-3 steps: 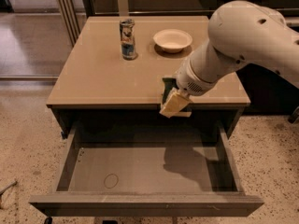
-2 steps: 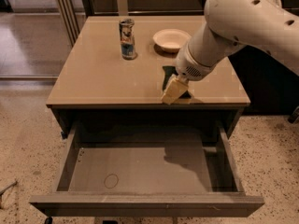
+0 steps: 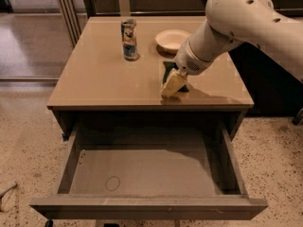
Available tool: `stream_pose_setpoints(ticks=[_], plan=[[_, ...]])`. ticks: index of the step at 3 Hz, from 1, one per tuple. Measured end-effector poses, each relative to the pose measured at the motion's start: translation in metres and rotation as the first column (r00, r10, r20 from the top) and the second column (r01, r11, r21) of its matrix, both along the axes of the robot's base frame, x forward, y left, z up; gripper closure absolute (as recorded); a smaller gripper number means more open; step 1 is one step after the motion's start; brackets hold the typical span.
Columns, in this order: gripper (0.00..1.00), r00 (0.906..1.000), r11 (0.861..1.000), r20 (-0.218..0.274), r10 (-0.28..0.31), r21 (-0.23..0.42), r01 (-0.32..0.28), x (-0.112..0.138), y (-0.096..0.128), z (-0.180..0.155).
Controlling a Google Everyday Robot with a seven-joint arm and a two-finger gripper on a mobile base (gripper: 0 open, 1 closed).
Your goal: Pick sponge from top drawer and place on counter
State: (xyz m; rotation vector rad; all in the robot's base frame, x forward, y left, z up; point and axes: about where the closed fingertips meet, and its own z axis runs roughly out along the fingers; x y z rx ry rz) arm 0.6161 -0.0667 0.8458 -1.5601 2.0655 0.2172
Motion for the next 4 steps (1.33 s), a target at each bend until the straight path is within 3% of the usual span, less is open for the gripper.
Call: stream_pose_setpoints(ticks=[1,2,4], plan=[[1.00,1.0000,1.000,0.004,0.004,0.028,-0.004,0.0100,0.0041,-0.0090],[0.85,1.0000,1.000,0.004,0.005,0.030,-0.005,0.0110,0.0046,-0.0101],[0.38,1.0000,1.000,0.004,0.005,0.030,-0.005,0.0110,0.0047,-0.0102]])
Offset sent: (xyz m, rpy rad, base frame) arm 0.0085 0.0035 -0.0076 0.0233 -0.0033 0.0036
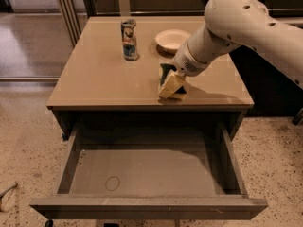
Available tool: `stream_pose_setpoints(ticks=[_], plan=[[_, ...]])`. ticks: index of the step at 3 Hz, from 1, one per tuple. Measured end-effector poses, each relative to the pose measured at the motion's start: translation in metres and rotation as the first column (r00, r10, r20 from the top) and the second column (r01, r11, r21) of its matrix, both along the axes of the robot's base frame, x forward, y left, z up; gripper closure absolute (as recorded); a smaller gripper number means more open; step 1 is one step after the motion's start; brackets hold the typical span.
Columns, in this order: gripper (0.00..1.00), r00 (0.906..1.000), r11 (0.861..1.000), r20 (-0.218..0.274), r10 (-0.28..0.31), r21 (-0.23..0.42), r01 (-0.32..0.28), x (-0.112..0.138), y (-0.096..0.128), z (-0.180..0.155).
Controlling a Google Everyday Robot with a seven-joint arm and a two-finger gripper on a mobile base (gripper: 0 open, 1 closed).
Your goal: Pick sponge from top drawer and place on counter
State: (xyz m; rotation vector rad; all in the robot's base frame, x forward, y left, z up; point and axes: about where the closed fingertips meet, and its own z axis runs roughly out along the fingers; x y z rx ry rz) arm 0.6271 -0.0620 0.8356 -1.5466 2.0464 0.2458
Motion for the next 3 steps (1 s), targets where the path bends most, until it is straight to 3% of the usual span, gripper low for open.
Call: stream_pose_setpoints(ticks=[1,2,3], plan=[[0.07,1.0000,1.000,0.000,0.000,0.000,0.000,0.0000,0.0001,0.0000],[0.00,1.0000,1.000,0.000,0.000,0.000,0.000,0.0000,0.0001,-0.0001],[0.00,1.0000,1.000,0.000,0.000,0.000,0.000,0.0000,0.0001,-0.0001]])
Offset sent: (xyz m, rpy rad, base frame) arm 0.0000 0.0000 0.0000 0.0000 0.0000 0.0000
